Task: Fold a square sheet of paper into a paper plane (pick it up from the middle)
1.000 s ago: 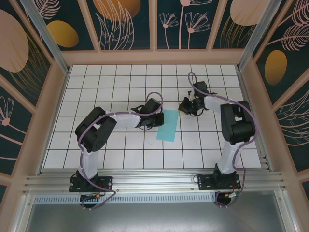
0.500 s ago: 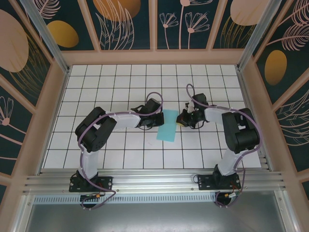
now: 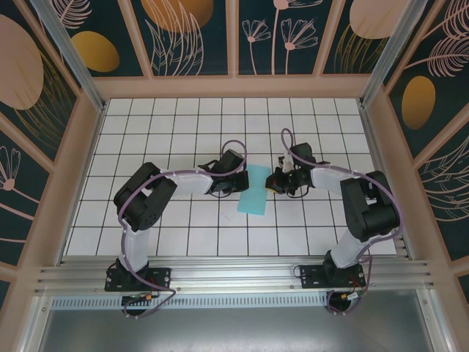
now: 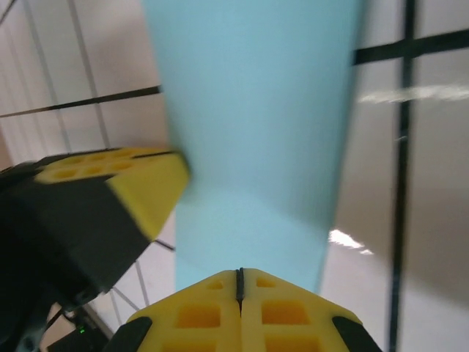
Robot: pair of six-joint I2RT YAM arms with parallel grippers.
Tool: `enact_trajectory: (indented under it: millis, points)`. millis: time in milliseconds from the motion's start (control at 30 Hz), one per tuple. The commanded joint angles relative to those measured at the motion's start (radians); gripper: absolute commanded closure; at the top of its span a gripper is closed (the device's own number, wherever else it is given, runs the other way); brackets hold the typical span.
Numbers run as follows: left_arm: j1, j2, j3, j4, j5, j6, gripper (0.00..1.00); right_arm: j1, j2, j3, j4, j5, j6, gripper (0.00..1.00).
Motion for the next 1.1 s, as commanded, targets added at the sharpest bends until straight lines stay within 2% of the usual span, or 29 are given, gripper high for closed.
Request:
enact_trajectory:
  millis: [0,233,367,467,667,767,867,967,1067]
  points:
    - [0.000,0.009,-0.040,-0.084,-0.019,-0.009,1.00,0.028,-0.014,-0.058,0.058,-0.039,0.057,0.96]
    - [0.000,0.013,-0.034,-0.086,-0.022,-0.006,1.00,0.045,0.011,-0.124,0.021,0.013,0.041,0.96]
    - [0.000,0.010,-0.038,-0.083,-0.023,-0.012,1.00,0.051,-0.077,-0.077,-0.058,0.009,0.036,0.96]
    - [0.000,0.013,-0.034,-0.079,-0.017,-0.011,1.00,0.073,-0.125,-0.108,-0.027,-0.024,0.069,0.95]
    - [0.001,0.020,-0.027,-0.080,-0.014,-0.009,1.00,0.123,-0.097,-0.206,0.083,-0.034,0.140,0.95]
    - [0.000,0.019,-0.033,-0.076,-0.010,-0.007,1.00,0.118,-0.063,-0.247,0.075,0.015,0.142,0.95]
    - [0.001,0.021,-0.032,-0.078,-0.012,-0.003,1.00,0.124,-0.061,-0.286,0.088,0.012,0.144,0.96]
    - [0.000,0.021,-0.033,-0.080,-0.011,-0.002,1.00,0.130,-0.122,-0.270,0.047,0.006,0.142,0.95]
    - [0.001,0.021,-0.038,-0.082,-0.016,-0.003,1.00,0.088,-0.173,-0.206,0.002,0.033,0.128,0.95]
